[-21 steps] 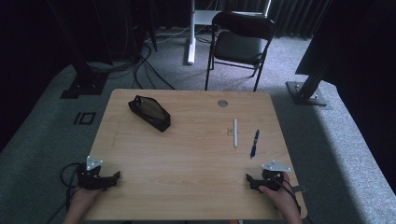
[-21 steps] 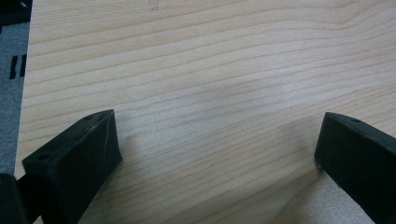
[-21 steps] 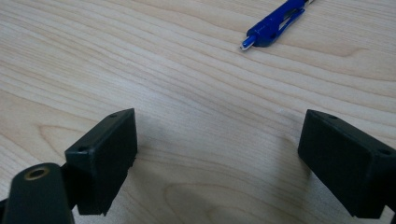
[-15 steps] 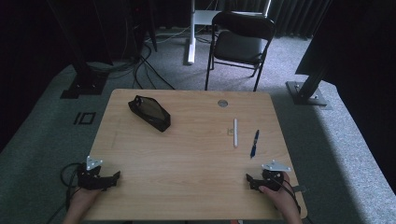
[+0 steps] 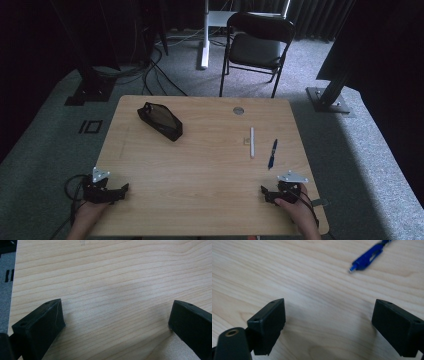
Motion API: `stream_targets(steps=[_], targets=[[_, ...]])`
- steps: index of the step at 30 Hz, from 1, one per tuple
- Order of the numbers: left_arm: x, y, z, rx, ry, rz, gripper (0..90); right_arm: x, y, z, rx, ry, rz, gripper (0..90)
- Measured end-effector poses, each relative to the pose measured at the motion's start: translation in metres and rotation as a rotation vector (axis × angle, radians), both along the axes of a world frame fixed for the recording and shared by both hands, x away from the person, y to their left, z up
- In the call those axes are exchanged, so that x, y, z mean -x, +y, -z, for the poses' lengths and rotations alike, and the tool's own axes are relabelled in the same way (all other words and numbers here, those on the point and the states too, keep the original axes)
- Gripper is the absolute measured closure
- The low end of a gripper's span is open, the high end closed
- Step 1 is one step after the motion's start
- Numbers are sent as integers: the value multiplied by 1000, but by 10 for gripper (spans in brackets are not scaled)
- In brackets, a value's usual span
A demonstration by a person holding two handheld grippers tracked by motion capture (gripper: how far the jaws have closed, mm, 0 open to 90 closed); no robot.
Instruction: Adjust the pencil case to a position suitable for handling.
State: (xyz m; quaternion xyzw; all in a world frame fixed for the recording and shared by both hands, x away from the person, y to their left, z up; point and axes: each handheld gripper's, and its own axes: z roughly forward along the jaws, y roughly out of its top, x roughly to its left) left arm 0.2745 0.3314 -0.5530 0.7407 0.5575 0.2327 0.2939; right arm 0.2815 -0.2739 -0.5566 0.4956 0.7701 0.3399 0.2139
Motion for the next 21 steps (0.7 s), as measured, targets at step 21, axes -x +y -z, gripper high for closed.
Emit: stream_targets(steps=[21], targets=[[0, 0, 0, -1, 0, 0, 3, -27, 49, -22, -65, -82, -99, 117]])
